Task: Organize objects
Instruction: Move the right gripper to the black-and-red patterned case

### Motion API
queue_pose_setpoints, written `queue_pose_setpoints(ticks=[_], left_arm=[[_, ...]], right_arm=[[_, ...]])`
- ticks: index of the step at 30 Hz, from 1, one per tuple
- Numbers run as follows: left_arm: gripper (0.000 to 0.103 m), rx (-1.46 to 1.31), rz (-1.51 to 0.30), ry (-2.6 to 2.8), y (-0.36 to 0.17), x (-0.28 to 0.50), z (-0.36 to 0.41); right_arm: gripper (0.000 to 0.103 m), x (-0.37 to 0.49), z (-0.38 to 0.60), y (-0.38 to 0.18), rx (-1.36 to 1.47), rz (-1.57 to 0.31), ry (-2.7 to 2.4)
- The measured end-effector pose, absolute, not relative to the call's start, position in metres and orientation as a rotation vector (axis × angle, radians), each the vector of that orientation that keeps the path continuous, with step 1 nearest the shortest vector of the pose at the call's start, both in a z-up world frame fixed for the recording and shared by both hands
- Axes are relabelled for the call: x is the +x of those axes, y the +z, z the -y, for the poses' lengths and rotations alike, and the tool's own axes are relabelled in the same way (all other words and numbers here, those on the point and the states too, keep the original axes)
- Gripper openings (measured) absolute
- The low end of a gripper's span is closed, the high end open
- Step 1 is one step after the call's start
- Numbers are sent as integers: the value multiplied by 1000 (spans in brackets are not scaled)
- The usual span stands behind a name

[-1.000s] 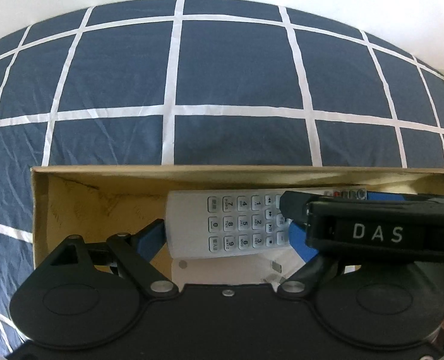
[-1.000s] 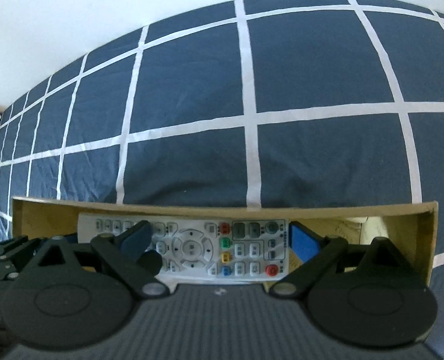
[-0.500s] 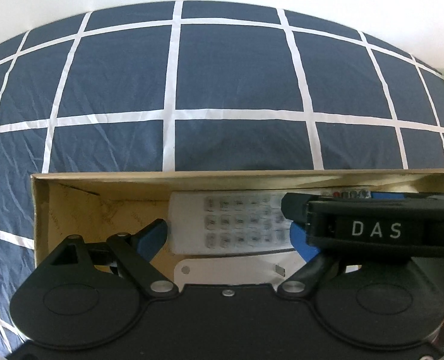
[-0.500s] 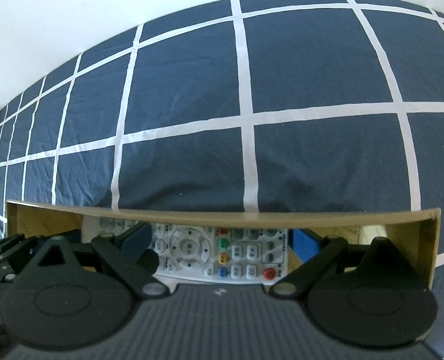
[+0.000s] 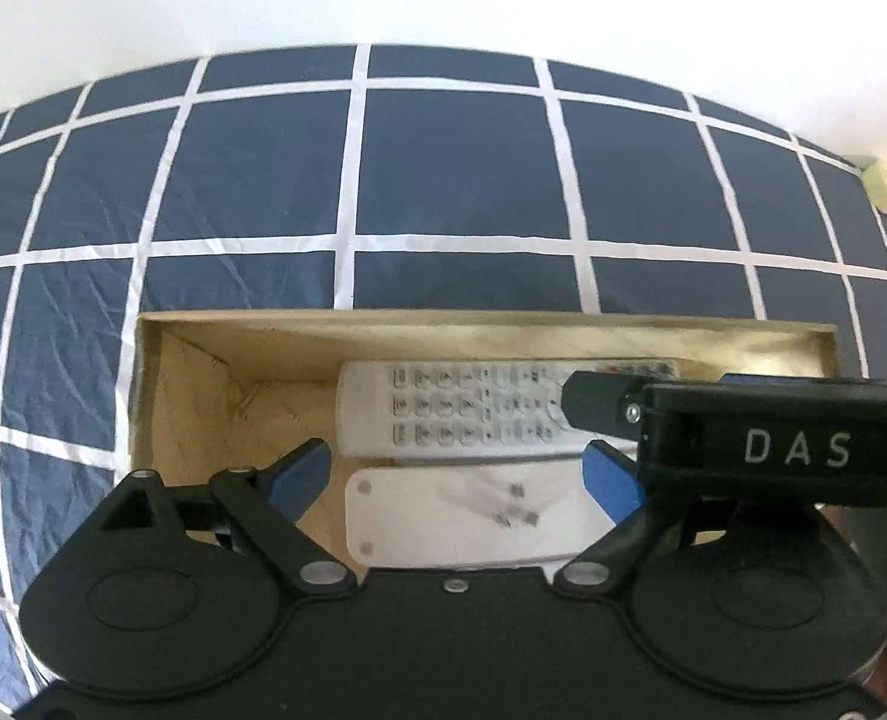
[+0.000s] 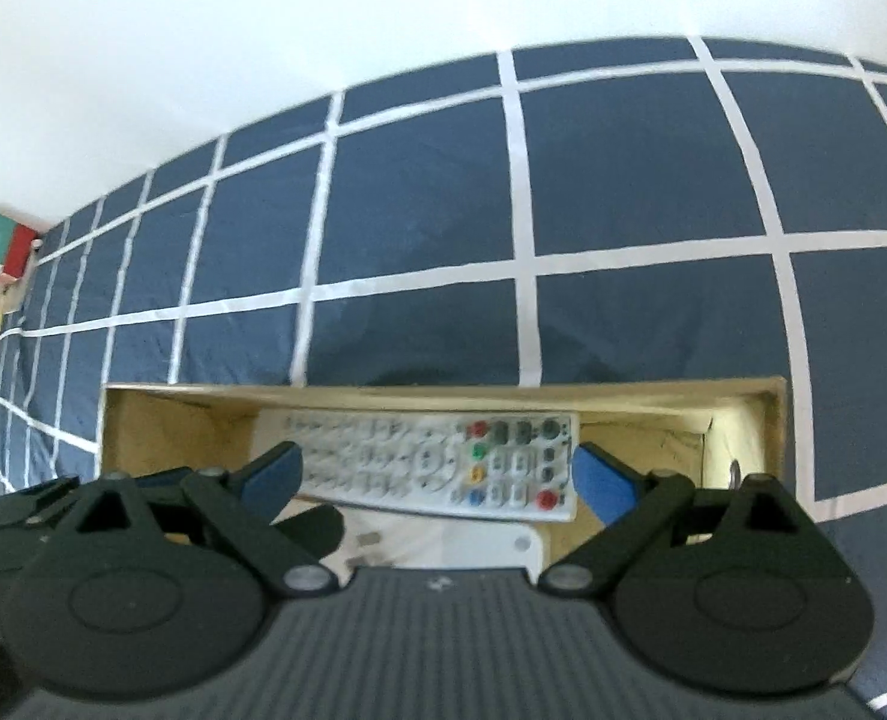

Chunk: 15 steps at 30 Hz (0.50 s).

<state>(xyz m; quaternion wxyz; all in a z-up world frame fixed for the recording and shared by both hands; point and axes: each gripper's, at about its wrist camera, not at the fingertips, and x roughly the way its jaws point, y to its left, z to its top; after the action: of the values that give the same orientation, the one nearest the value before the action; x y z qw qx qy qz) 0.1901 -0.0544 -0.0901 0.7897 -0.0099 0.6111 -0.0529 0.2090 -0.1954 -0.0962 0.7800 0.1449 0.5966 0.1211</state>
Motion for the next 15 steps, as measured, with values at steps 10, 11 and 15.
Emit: queue_pose_setpoints(ticks=[10,11,15], left_arm=[[96,-13,-1252,-116,-47,141,73],[96,-8,-1248,-121,-44,136,77],[103,21,-1217,-143,-30,113,94]], right_arm=[[100,159,234,-50,323,-1207,218],[100,151,240,-46,324,-1199,210],[103,122,261,-34,327,-1175,171]])
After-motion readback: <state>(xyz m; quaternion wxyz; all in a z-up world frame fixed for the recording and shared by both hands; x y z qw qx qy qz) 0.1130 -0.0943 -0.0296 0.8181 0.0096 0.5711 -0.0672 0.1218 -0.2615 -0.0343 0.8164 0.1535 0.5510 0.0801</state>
